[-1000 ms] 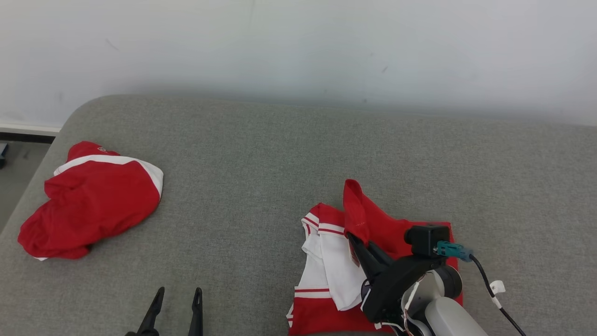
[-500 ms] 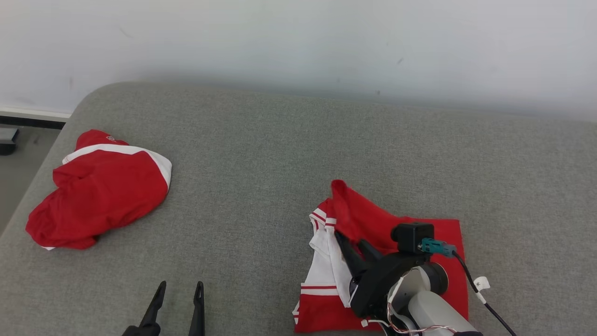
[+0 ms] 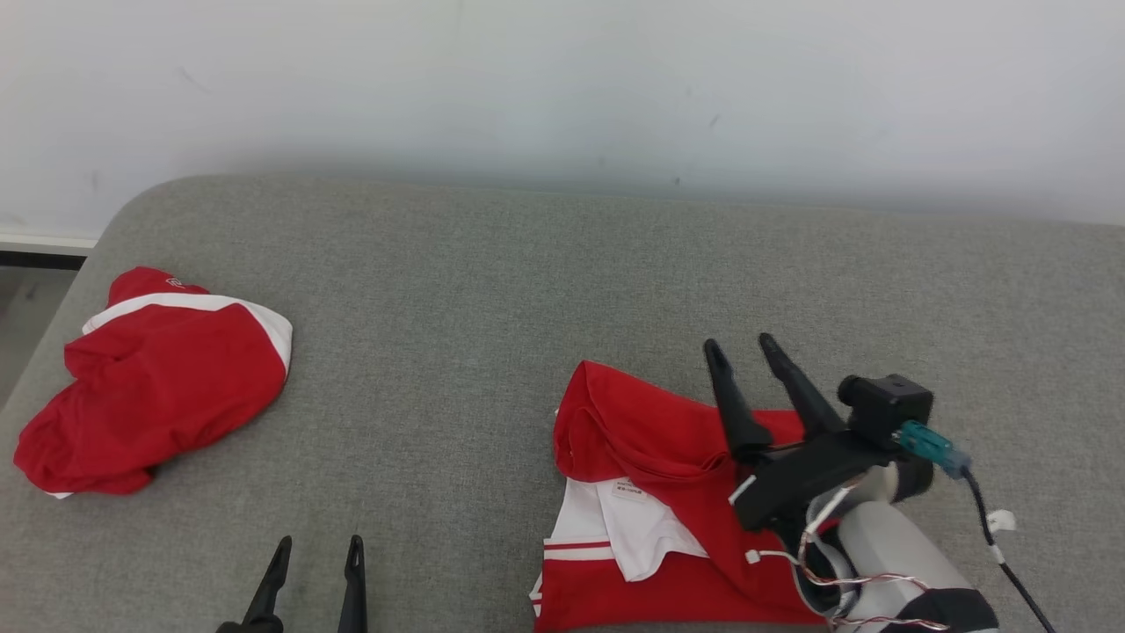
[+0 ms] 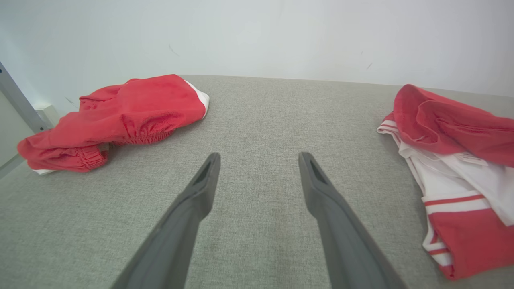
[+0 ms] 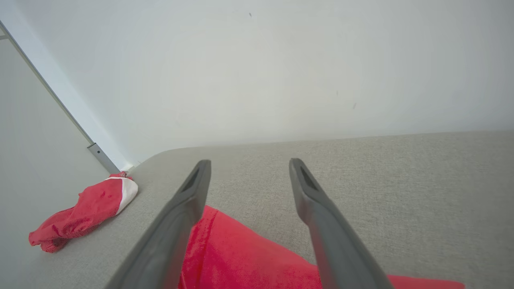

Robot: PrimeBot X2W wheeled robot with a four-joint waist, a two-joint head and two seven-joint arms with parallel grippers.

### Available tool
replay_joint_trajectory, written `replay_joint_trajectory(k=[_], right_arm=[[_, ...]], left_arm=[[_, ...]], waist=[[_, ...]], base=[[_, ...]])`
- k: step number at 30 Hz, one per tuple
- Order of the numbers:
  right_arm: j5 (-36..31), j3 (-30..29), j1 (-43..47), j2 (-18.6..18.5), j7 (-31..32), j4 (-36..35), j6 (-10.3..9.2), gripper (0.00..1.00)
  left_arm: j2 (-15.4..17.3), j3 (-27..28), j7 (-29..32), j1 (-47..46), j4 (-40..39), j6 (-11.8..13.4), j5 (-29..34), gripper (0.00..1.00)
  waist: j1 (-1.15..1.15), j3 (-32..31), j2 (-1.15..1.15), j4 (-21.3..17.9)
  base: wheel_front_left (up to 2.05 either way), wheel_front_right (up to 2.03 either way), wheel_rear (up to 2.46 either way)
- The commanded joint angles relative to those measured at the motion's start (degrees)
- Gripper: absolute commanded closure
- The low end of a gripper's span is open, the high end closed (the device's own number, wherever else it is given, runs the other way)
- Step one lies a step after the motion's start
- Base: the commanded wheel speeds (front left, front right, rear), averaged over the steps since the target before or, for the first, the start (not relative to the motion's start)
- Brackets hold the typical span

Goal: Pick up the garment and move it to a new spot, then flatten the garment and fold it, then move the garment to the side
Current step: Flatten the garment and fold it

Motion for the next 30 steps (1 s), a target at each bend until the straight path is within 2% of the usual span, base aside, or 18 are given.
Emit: replay_joint_trajectory(k=[1,8,13,14,15,17,30], right_arm=[[-0.44,-1.37,1.47,-0.91,-0.58,-0.94,-0.14,0.00],[-2.26,-11.45,6.60,-4.16,-1.36,-6.44,-0.14,0.00],[-5.12,-15.51,10.19,-4.80,-1.35,-8.01,-0.14,0.00],[-5.77,-15.90,10.67,-4.72,-1.36,-7.99,-0.14,0.17],[-6.45,-15.95,11.12,-4.66,-1.35,-7.85,-0.14,0.54],[-7.85,-15.71,11.92,-4.68,-1.35,-7.43,-0.14,1.00],[-14.20,-11.77,12.10,-2.21,-1.35,1.30,-0.14,1.00]], left_arm=[[-0.09,0.20,-0.12,0.77,-0.29,0.18,0.52,0.00],[-0.08,0.83,-0.12,0.91,-0.82,0.29,0.58,0.00],[-0.09,1.09,-0.12,0.76,-1.12,0.29,0.59,0.00],[-0.08,1.08,-0.12,0.70,-1.17,0.29,0.61,0.00],[-0.09,1.07,-0.12,0.60,-1.23,0.29,0.66,0.00],[-0.09,1.02,-0.12,0.42,-1.32,0.40,0.98,0.00],[-0.09,0.25,-0.12,0.65,-0.90,0.21,1.31,0.00]], waist=[[0.00,-0.06,0.00,-0.40],[0.00,0.12,0.00,-1.33],[0.00,0.26,0.00,-1.65],[0.00,0.29,0.00,-1.65],[0.00,0.31,0.00,-1.62],[0.00,0.35,0.00,-1.54],[0.00,-0.26,0.00,0.66]], base=[[0.00,0.00,0.00],[0.00,0.00,0.00],[0.00,0.00,0.00],[0.00,0.00,0.00],[0.00,0.00,0.00],[0.00,0.00,0.00],[0.00,0.00,0.00]])
